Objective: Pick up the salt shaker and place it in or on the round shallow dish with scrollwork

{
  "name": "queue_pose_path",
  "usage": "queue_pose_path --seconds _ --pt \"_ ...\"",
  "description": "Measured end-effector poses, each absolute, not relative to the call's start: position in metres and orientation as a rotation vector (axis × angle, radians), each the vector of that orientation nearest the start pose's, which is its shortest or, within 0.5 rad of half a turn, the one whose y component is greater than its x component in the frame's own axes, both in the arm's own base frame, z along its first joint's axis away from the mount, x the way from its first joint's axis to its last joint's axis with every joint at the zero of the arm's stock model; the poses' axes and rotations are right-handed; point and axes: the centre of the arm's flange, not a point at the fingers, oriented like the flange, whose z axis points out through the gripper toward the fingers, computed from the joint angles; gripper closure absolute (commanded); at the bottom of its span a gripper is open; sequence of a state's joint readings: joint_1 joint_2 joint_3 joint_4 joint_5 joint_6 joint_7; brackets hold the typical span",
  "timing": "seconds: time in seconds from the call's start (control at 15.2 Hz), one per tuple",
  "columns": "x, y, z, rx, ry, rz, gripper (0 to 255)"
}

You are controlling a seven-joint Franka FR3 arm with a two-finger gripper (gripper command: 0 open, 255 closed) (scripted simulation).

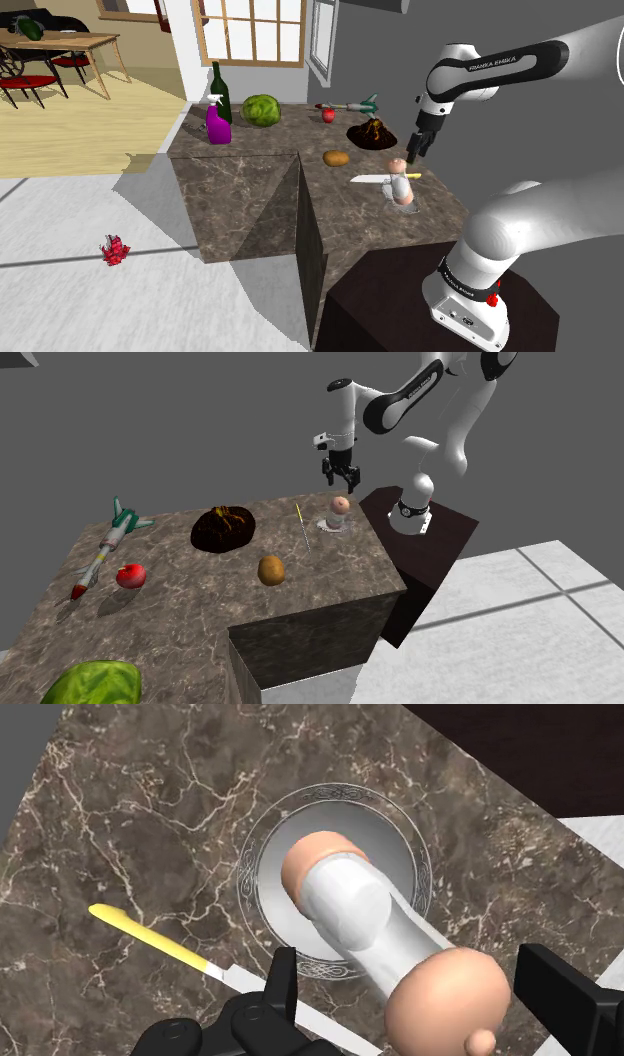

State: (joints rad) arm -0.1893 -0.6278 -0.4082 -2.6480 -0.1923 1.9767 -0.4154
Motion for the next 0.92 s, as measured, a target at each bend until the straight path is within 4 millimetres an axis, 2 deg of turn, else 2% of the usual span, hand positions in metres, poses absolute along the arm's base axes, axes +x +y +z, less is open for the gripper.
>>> queue_pose_path --seconds 0.2,0.53,0.92 --pt "0.287 -0.204 0.416 -3.053 0.028 0.057 0" --pt "0.289 -0.210 0.460 -3.053 0.028 0.055 0" --pt "0.289 -0.208 0.465 -3.053 0.028 0.057 0"
